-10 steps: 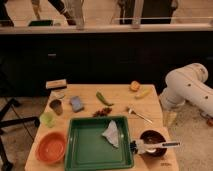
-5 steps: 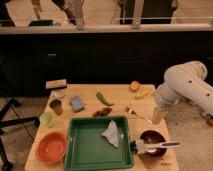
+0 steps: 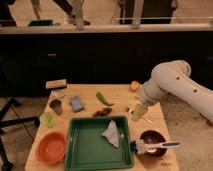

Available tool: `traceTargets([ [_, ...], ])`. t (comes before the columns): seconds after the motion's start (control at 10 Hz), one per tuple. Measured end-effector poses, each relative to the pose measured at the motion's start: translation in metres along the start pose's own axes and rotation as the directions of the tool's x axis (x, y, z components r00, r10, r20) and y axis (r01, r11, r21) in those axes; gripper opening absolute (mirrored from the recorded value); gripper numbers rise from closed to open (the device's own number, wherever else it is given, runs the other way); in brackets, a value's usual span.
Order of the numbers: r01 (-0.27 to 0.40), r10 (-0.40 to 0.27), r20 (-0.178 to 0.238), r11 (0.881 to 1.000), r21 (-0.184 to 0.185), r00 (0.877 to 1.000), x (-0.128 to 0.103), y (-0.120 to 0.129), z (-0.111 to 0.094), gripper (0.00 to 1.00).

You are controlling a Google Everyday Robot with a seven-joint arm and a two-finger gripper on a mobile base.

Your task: Place sponge in red bowl

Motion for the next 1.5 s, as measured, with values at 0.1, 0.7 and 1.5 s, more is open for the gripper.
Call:
traceTargets([
  [0.1,-0.004,0.004,0.003,1.0,-0.004,1.0,-0.002,0.001,0.001,0.8],
  [0.7,-0.113,0.111,0.049,0.993,0.043,0.993,0.006,-0.006,0.001,0.8],
  [1.5,-0.208,0.203,0.122,0.977,0.036,0.972,-0.11,-0.013,0.074,0.8],
])
